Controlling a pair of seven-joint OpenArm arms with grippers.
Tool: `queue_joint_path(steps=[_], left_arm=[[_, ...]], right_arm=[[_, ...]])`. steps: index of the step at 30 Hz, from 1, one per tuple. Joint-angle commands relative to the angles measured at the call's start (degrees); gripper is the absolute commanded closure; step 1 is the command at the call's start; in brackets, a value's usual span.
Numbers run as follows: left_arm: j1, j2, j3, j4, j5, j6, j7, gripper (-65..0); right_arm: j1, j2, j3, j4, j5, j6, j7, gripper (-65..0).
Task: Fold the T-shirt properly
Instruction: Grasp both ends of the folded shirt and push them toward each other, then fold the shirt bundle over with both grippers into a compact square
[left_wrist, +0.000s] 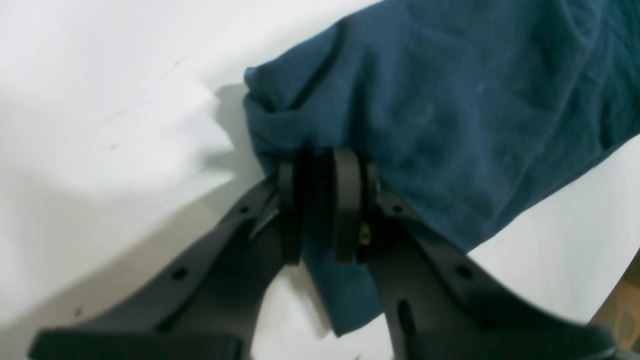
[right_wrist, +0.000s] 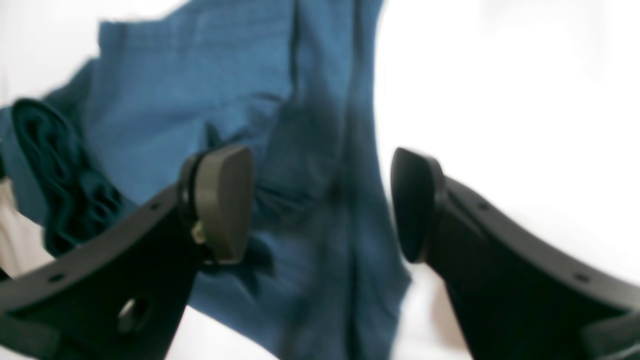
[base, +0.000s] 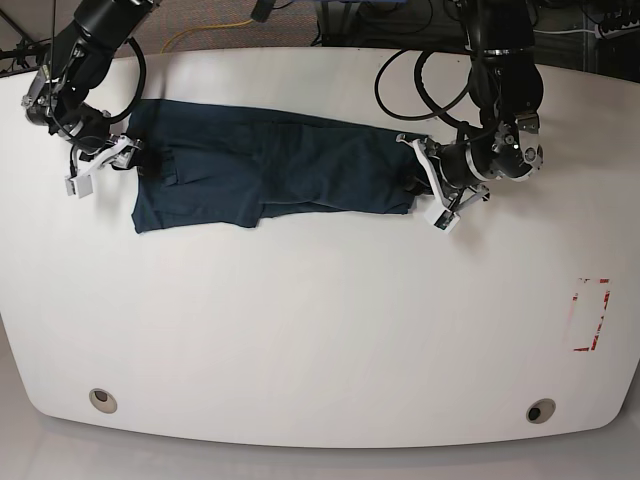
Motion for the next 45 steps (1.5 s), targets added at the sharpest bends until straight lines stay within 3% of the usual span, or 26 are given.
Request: queue_joint_path(steps=[1,7,10,13,15,22,31,35,45], left_arm=[[-0.3,-0.5,-0.1,0.1,1.8,0.0,1.6,-8.1],[-0.4,-0.6,-0.1,0.2,1.8,0.0,1.6,-8.1],[-0.4,-0.6,-0.1,0.2,1.8,0.0,1.6,-8.1],[-0.1,-0.6,-0.1,0.2,1.8,0.0,1.6,-8.1],[-0.1,-0.6,-0.1,0.1,1.8,0.0,1.7,-8.1],[0.7,-0.3,-0.1,0.0,1.9,0.0,2.4,-8.1],[1.1,1.0,0.1,0.0,1.9,0.0,2.5,-8.1],[0.9,1.1,0.1,-1.3,1.9,0.0,2.5,-8.1],[1.1,1.1,0.0,-2.9,1.7,0.0,2.4,-8.1]], right_arm=[[0.3,-0.6,-1.4,0.9,0.6,0.1,0.0,-41.1],[-0.5,-2.4,-6.5,1.0,0.6,0.1,1.7,-38.5],[-0.6,-2.8,-6.6,1.1,0.6,0.1,4.0,-26.8],[-0.6,-2.6,-6.6,1.1,0.6,0.1,4.4,-5.2],[-0.6,-2.5,-6.6,2.1,0.6,0.1,4.4,0.0],[-4.4,-1.9,-7.3,17.8,1.1,0.1,4.1,0.0],[-6.2,-1.9,-19.0,31.3,1.0,0.0,4.1,0.0],[-5.9,-2.0,-25.5,33.6,1.0,-3.5,4.3,0.0],[-4.1,-7.1,-36.0,33.3,0.3,-4.1,4.8,0.0]])
